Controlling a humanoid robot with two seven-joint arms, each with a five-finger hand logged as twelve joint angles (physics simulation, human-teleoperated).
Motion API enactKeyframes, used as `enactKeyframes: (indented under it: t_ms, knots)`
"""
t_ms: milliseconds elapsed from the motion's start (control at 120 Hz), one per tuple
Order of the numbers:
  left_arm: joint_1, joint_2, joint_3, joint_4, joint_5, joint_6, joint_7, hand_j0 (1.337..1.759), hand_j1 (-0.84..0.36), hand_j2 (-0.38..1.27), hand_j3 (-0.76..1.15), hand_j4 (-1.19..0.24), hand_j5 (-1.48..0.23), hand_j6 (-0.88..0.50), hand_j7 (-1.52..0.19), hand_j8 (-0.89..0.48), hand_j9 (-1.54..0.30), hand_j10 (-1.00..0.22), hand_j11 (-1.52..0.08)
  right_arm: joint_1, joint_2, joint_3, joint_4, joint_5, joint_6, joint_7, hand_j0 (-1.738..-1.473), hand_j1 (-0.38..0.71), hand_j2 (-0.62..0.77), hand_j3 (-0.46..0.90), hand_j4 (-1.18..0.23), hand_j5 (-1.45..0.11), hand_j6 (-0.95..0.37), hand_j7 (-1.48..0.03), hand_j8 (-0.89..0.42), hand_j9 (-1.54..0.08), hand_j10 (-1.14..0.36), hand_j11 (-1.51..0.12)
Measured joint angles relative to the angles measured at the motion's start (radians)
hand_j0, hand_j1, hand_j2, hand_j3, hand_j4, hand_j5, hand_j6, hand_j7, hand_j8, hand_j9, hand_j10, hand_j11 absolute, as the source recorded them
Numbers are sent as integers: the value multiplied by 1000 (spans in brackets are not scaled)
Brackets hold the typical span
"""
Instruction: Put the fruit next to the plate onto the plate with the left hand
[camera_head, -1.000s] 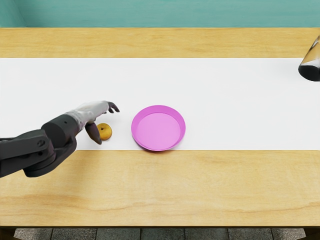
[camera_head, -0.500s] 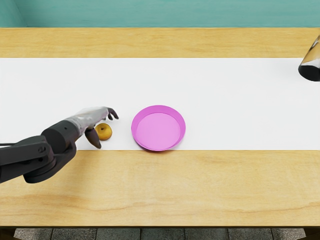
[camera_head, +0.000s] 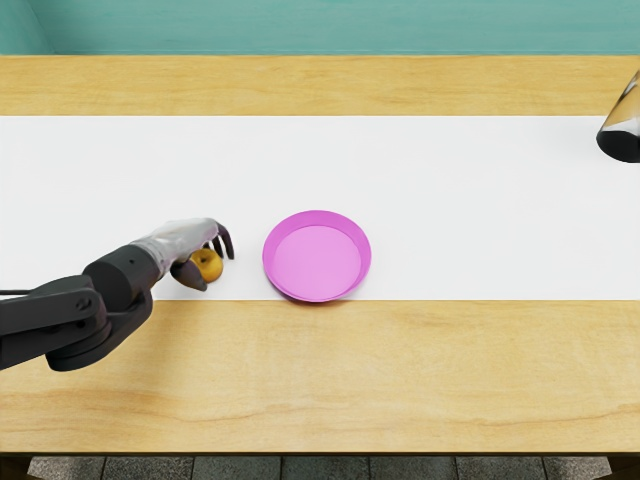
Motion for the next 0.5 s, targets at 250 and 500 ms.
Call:
enactKeyframes:
  t_ms: [250,500]
  knots:
    - [0,-2,1,1,2,0,0,1652,-260,351,0,-713,-914,-543,-924,-450,-935,-639,-940,0,0,0,0,0,0,0,-1658,-349,0,0,0,0,0,0,0,0,0,0]
    - [-10,0,-3,2,-10,-10,0,1653,-273,549,0,-755,-1016,-552,-1000,-462,-1005,-666,-1016,0,0,0,0,0,0,0,-1658,-349,0,0,0,0,0,0,0,0,0,0]
